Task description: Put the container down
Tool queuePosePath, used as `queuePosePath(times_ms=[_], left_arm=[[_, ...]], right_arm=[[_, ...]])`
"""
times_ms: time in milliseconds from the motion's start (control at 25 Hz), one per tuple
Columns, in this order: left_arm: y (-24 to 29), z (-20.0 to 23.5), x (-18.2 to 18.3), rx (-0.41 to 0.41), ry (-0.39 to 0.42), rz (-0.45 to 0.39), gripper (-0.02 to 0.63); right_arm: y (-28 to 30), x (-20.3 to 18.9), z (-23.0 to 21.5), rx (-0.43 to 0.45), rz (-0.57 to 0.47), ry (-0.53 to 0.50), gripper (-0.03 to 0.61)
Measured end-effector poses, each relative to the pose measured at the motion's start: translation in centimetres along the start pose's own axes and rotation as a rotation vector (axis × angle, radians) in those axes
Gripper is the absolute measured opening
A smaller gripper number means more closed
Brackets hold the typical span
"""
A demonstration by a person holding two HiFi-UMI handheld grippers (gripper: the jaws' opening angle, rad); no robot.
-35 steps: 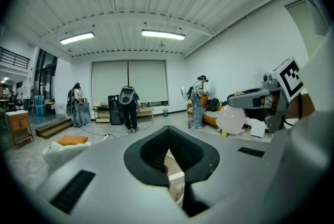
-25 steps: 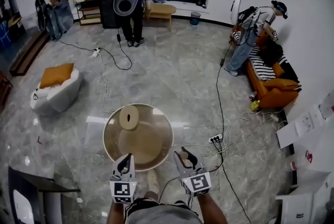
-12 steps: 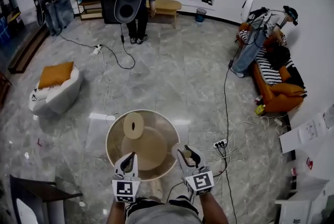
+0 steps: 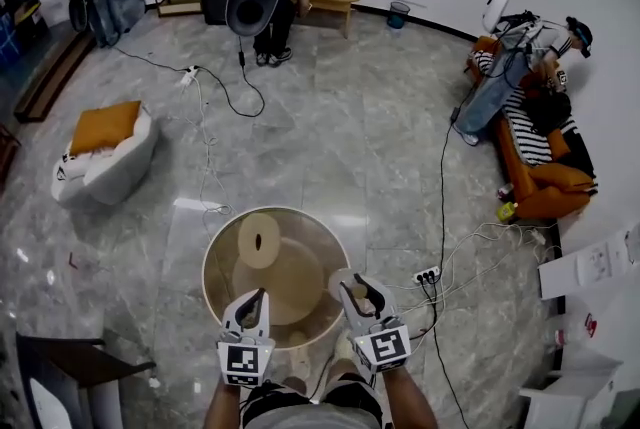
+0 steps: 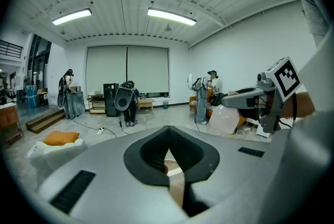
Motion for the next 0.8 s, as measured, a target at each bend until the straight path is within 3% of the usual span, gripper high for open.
queuePosePath(times_ms=[280,600,800], left_arm=[[4.9,1.7,-1.4,0.052,-0.038,0.015,0.014],[10.3,2.2,-4.9,0.132,-0.121,0.037,0.014],[13.2,3.3,-8.4,0.171,-0.118,0.057,0.014]], right_arm=[[6.1,-3.2,-2.3,0.078,0.024,-0.045,0.123],[12.0,-8.9,-3.2,0.218,0.045,-0.051,0.123],[15.3,-13.2,-3.3,0.279,0.062,-0.049,0.123]])
Point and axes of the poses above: the fingertips, and each gripper's own axes: y forward along the fingers, z to its left, x out of its top, the point moved 10 cm from there along -y, backward along the fingers, and after that the axes turned 14 degrees about -y, right-handed, at the moved point
